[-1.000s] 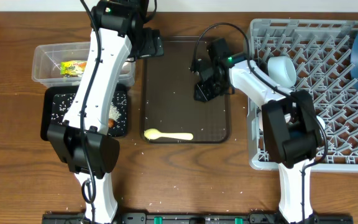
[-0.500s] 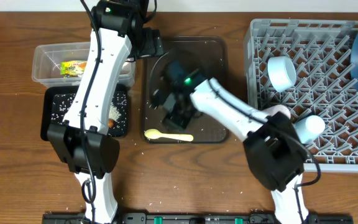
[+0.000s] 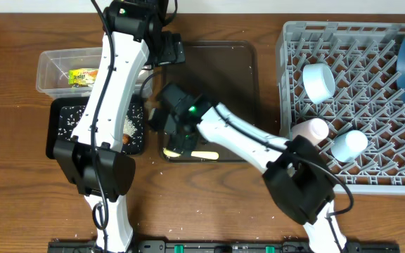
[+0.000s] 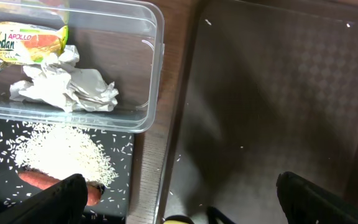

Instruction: Sort waste into correct bins and load items into the dishwasher rack

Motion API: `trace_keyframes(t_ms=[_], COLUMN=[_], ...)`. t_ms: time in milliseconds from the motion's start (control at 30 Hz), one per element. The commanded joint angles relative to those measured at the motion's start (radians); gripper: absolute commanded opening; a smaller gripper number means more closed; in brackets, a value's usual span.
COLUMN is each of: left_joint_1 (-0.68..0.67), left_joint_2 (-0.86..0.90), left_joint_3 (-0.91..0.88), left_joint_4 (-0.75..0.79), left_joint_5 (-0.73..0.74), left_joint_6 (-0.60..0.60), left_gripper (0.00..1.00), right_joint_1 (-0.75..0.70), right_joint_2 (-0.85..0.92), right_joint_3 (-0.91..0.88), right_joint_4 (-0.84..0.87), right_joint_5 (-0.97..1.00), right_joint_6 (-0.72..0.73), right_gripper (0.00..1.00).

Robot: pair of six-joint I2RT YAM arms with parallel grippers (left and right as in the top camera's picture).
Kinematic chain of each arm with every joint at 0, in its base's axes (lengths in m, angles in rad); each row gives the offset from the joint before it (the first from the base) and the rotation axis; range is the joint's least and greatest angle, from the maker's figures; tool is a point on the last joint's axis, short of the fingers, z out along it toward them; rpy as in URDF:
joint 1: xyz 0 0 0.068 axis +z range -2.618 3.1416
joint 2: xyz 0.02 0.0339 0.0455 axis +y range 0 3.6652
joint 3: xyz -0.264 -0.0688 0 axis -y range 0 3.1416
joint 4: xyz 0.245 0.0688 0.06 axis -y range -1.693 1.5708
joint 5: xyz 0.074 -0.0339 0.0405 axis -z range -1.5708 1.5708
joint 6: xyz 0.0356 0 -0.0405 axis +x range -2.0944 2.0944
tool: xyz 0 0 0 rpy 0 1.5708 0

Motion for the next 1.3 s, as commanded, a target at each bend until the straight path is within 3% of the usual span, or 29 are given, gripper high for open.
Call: trace_keyframes(t_ms=[0, 867, 967, 1167, 1267], left_joint_1=[0.004, 0.004, 0.004, 0.004, 0.004], left_joint_2=[0.003, 0.003, 0.003, 0.003, 0.003], left_joint_3=[0.012, 0.012, 0.012, 0.012, 0.012], left_joint_4=[-0.001, -0.001, -0.001, -0.001, -0.001], left_joint_5=[-0.011, -0.011, -0.011, -0.011, -0.012], left_joint_6=[-0.003, -0.003, -0.003, -0.003, -0.003], left_gripper=[1.00, 1.00, 1.00, 1.00, 1.00], right_joint_1=[0.021, 0.055, 0.064, 0.059, 0.055], right_joint_2=[0.050, 0.117, 0.138, 0.148, 0.148], right_joint_3=[-0.002, 0.001, 0.001, 0.001, 0.001], right_joint_4=[-0.009, 0.000, 0.005, 0.017, 0.025], right_joint_5=[0.088, -0.077, -0.077, -0.075, -0.072], right_joint_6=[-0.017, 0.011, 0.014, 0.019, 0.025], right_gripper=[0.80, 0.72, 0.64, 0.39, 0.33])
